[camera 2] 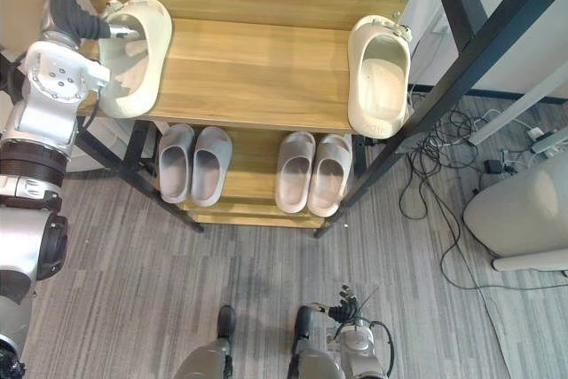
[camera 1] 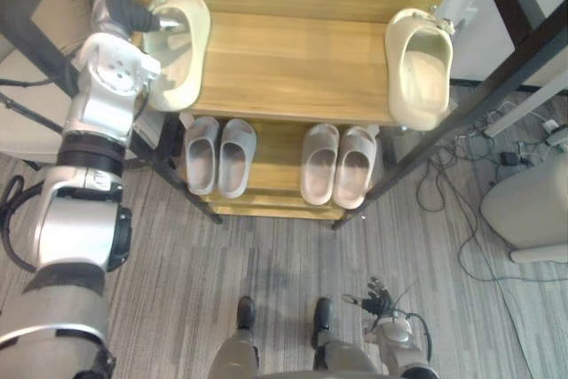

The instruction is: Organize the slippers on the shoe rack

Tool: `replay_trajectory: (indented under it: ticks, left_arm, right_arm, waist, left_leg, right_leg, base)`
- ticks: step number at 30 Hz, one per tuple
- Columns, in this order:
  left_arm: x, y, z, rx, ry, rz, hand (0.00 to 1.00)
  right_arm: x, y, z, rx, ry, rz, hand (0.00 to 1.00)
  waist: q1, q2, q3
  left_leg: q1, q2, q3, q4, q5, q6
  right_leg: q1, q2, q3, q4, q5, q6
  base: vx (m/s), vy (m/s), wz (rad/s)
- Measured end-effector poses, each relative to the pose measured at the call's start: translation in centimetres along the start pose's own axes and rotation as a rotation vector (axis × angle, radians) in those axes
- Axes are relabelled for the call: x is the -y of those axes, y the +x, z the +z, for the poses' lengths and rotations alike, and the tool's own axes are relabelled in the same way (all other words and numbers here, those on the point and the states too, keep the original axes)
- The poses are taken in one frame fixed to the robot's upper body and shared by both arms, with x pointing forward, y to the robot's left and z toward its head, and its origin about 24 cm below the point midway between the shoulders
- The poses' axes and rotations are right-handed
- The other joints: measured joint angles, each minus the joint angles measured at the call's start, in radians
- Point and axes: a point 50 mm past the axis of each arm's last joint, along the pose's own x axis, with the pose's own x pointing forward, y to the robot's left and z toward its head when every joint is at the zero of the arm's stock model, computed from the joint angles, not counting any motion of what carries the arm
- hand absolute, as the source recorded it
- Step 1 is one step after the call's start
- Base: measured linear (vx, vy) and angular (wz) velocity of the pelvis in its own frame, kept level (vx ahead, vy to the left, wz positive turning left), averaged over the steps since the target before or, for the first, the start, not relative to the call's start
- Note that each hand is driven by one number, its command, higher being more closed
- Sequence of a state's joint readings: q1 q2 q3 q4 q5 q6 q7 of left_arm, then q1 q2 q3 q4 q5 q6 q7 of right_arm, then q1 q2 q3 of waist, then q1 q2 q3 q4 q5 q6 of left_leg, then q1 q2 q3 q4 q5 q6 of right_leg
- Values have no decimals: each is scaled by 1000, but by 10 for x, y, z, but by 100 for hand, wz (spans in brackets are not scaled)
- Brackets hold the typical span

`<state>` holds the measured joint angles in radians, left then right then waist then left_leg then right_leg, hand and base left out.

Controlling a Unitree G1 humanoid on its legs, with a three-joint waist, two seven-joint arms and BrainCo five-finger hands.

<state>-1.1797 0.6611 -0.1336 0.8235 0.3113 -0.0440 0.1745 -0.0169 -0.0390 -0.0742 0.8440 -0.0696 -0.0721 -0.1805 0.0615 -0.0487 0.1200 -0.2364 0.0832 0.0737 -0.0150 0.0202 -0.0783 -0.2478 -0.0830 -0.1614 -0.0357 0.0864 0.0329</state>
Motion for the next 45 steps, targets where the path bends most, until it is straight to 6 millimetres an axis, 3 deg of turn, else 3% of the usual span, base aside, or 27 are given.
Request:
replay_trajectory:
  ticks: [8, 9, 25, 35, 45]
  left_arm:
    - [-4, 4, 1, -15, 59, 8, 0]
    - [-6, 5, 3, -13, 59, 13, 100]
    - [-11, 10, 12, -7, 105, 30, 100]
    - [-3, 11, 17, -2, 46, 15, 100]
    - [42, 5, 59, 95, -105, -47, 100]
  right_arm:
    - [-3, 0, 2, 6, 7, 8, 0]
    - [-3, 0, 2, 6, 10, 11, 0]
    - [-22, 1, 16, 54, 18, 59, 0]
    - [-21, 0, 24, 88, 46, 52, 0]
    - [-27, -2, 30, 113, 70, 64, 0]
  waist:
    - [2, -10, 12]
    - [2, -13, 15]
    - [2, -21, 39]
    - [2, -20, 41]
    - [1, -19, 42]
  left_leg:
    - [-2, 2, -1, 2, 0, 0]
    - [-3, 2, -2, 2, 0, 0]
    - [-10, 2, -1, 18, -3, -2]
    - [-10, 2, 0, 22, -3, -2]
    - [-6, -7, -2, 23, -3, -1]
  right_leg:
    - [0, 2, -1, 0, 1, -1]
    - [0, 2, -2, -1, 1, -1]
    - [0, 1, 0, -3, 10, -3]
    - [0, 1, 3, -3, 13, -3]
    - [4, -4, 3, -3, 14, -1]
  base:
    - [0, 0, 0]
    - [0, 0, 0]
    - [0, 0, 0]
    - [-4, 0, 0]
    - [-2, 2, 0]
